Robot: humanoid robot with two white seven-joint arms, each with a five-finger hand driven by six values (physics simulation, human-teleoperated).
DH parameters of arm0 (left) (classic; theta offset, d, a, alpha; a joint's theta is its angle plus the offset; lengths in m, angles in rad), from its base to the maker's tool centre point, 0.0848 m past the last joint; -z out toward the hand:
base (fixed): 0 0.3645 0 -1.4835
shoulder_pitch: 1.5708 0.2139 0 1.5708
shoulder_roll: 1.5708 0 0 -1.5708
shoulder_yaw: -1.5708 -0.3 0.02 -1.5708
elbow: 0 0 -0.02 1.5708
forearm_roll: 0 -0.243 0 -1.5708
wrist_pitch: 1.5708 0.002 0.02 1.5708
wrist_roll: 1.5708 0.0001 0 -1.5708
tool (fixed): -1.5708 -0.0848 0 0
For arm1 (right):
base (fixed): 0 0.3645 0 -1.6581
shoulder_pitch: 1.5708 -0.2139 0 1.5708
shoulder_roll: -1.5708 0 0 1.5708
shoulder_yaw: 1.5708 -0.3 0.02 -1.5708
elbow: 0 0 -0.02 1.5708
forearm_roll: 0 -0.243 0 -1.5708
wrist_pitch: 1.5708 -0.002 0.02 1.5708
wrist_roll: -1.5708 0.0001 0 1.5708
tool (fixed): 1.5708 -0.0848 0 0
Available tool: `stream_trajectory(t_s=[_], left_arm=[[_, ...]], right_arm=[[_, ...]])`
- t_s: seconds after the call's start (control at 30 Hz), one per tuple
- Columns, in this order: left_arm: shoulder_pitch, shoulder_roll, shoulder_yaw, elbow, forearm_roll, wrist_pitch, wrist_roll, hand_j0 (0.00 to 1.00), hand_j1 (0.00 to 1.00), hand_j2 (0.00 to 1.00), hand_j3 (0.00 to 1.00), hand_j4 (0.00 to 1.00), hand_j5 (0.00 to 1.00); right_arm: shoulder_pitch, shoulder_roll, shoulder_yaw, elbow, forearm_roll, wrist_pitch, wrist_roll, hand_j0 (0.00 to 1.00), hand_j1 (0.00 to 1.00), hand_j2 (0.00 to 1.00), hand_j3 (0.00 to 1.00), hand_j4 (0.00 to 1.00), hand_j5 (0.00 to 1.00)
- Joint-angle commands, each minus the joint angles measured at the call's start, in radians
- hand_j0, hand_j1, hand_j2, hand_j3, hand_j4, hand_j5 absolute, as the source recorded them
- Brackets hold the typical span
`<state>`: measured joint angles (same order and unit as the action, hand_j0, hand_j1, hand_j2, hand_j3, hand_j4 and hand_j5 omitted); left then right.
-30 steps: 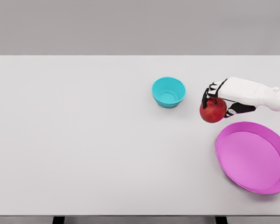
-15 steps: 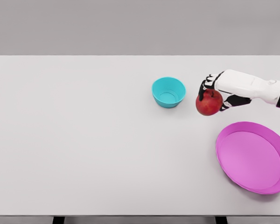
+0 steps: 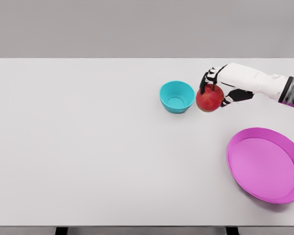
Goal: Put the apple from the pink plate into the blue bowl with your right arm
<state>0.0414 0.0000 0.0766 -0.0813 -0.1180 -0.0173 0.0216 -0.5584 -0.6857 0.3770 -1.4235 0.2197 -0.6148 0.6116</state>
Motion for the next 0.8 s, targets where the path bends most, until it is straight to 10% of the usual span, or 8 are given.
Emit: stream_trajectory(t_s=[0.0,0.77], left_arm=[[0.000,0.000,0.000,0.000,0.000,0.000,0.000,1.00,1.00,1.00,1.00,1.00,1.00],[0.000,0.000,0.000,0.000,0.000,0.000,0.000,1.00,1.00,1.00,1.00,1.00,1.00]], right_arm=[[-0.003,0.028,-0.001,0.026,0.000,0.004,-0.001,0.38,0.38,0.38,0.38,0.38,0.38],[-0.063,0.153,-0.007,0.135,0.021,0.004,-0.001,0.39,0.39,0.39,0.39,0.39,0.39]])
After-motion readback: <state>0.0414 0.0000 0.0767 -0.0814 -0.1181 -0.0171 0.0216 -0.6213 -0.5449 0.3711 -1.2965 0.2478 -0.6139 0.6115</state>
